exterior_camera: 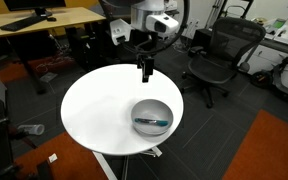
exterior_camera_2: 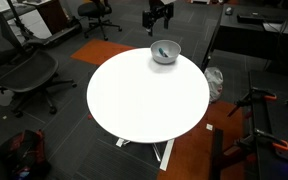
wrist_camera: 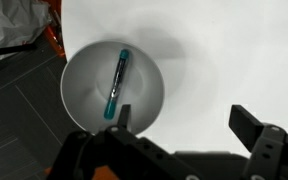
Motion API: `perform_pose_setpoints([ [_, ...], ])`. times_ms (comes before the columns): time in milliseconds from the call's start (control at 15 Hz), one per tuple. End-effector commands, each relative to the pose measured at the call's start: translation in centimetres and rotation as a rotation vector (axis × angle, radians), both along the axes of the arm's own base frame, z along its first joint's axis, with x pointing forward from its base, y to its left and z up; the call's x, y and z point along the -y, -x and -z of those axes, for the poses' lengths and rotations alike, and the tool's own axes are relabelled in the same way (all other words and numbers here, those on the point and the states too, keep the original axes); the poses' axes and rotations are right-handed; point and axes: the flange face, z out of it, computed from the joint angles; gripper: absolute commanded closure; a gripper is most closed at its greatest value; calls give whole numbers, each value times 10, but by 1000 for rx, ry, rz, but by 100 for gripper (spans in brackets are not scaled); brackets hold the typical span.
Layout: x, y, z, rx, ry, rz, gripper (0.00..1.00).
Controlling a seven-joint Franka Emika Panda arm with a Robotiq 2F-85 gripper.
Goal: Put the marker in the bowl
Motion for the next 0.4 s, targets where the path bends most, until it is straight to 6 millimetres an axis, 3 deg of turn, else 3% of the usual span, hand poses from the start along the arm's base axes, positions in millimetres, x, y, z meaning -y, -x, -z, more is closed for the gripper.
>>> perform_pose_setpoints([
  [0, -2, 1, -2, -7, -3, -3, 0],
  [333, -4, 4, -1, -14, -6, -5, 0],
])
